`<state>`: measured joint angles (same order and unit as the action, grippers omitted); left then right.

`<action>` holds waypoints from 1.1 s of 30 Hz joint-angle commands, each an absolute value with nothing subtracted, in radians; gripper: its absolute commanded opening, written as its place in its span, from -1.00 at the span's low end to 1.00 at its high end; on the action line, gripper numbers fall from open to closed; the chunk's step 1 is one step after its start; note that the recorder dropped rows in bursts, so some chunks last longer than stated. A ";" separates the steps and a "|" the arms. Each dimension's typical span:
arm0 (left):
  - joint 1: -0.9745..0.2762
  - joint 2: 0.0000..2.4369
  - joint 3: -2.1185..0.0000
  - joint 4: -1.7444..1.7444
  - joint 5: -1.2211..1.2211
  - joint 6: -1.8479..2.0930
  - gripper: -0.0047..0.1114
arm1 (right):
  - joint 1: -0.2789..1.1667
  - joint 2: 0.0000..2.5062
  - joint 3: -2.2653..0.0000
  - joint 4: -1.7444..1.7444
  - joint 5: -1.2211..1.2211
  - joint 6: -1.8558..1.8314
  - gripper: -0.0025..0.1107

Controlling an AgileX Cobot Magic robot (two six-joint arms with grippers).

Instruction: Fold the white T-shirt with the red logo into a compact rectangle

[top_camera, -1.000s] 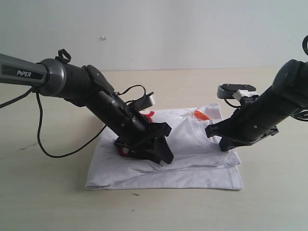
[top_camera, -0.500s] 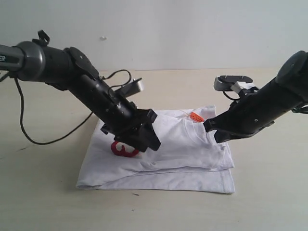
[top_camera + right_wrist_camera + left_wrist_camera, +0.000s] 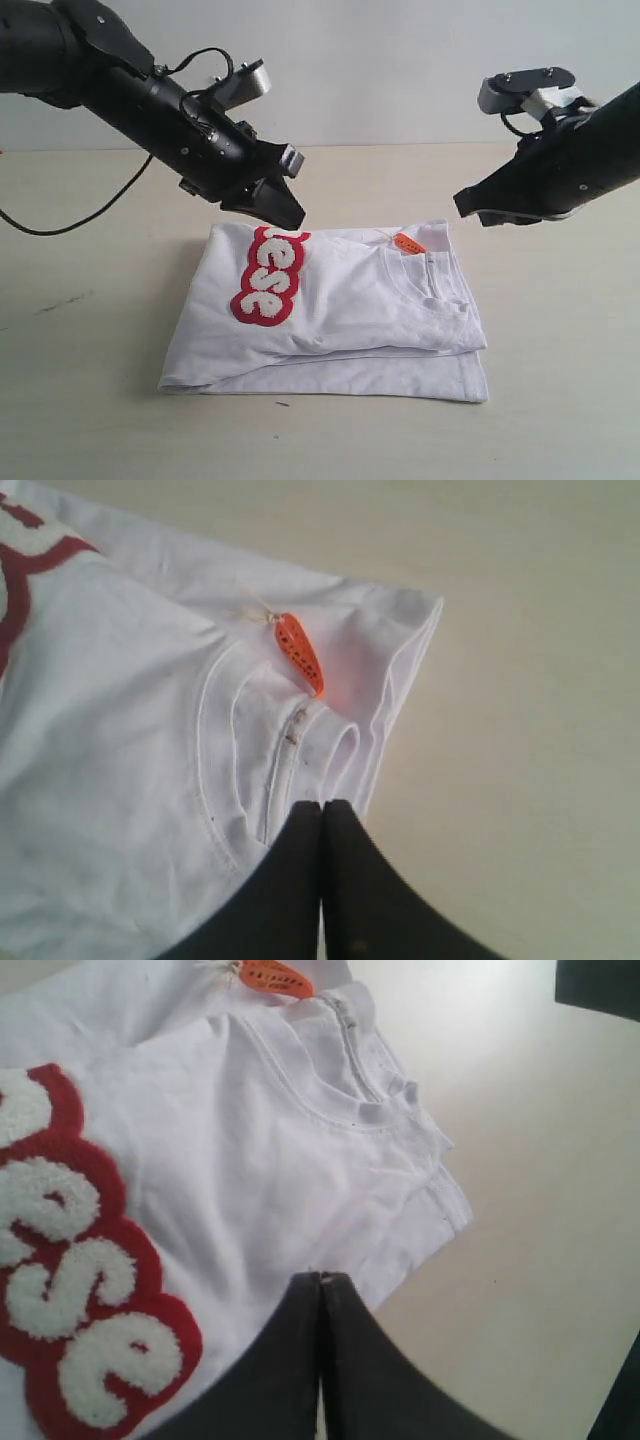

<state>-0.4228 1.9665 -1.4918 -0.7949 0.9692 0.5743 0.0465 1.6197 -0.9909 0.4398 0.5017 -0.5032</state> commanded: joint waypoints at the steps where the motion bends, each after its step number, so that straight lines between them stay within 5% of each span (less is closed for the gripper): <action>1: -0.419 1.898 -1.486 -0.732 0.938 0.537 -0.92 | 0.046 1.536 -0.934 0.416 0.430 -0.482 -0.96; 21: -0.419 1.467 -1.063 -0.635 0.372 0.545 -0.92 | 0.046 1.226 -0.703 0.410 0.269 -0.468 -0.96; 33: -0.419 1.395 -0.977 -0.628 0.320 0.570 -0.92 | 0.046 1.200 -0.703 0.410 0.292 -0.468 -0.96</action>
